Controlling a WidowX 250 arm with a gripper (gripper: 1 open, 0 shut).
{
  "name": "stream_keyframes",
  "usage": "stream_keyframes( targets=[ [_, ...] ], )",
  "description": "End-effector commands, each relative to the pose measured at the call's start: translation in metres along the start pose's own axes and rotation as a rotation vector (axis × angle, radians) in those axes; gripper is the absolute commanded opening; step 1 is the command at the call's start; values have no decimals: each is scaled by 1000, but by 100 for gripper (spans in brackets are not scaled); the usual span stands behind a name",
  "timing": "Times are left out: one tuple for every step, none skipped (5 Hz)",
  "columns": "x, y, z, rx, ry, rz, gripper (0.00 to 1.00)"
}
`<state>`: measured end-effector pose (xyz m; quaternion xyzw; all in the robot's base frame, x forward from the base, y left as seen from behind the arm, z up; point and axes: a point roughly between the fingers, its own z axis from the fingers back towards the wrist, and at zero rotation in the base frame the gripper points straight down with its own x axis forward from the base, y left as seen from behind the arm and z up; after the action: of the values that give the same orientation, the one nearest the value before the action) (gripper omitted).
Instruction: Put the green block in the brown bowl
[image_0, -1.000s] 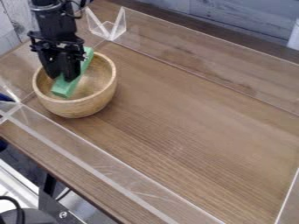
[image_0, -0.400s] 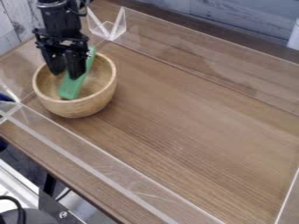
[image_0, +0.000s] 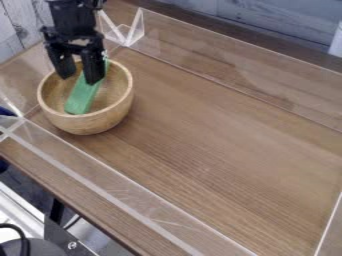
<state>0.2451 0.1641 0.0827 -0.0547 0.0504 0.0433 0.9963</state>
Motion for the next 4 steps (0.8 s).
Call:
stream_keyframes(
  targets=[
    [9,-8,49,39,-120,-28,100],
    [11,-23,87,41,-189,-59,100],
    [10,-40,124,47,-243,-88,100],
    [15,-19,114,52,-232,-55,100]
  ],
)
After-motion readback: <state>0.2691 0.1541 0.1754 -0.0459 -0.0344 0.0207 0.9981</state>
